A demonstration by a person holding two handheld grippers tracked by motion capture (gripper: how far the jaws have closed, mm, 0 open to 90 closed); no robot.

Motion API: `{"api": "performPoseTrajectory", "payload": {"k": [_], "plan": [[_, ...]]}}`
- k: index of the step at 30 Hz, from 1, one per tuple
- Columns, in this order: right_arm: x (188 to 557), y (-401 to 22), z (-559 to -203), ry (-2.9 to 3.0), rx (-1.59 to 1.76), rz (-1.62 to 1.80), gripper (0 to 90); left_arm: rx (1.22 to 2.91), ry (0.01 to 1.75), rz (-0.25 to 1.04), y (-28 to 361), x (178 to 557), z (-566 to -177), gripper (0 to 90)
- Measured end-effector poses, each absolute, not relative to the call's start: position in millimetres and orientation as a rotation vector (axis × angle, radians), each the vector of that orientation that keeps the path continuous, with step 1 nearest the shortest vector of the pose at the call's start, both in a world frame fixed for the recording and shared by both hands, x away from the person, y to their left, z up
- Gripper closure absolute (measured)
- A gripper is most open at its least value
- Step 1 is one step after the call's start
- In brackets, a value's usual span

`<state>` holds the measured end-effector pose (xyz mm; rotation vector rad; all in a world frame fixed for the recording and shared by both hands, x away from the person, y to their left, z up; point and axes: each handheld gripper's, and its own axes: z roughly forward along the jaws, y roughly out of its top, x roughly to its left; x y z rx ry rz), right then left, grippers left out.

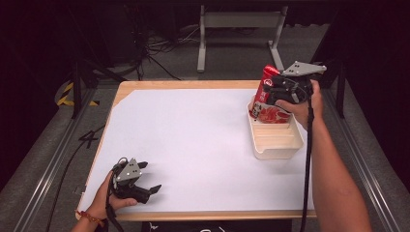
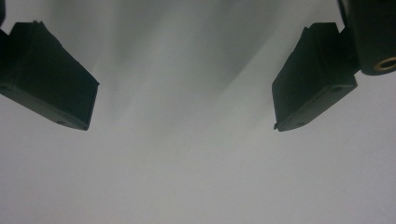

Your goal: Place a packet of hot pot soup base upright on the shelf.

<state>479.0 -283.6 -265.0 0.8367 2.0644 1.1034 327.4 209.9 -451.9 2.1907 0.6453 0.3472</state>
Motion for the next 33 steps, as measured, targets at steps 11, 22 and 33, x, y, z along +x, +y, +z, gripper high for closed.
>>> {"api": "performPoseTrajectory", "payload": {"k": [11, 22, 33], "plan": [[468, -265, -275, 2.133, 0.791, 1.115, 47.2, 2.190, 0.644, 0.352, 209, 327, -451, 7.8], [446, -249, -285, 2.209, 0.722, 1.096, 39.0, 2.184, 0.644, 0.354, 210, 327, -451, 7.8], [425, -240, -302, 2.260, 0.670, 1.089, 33.0, 2.181, 0.644, 0.358, 210, 327, -451, 7.8]]}}
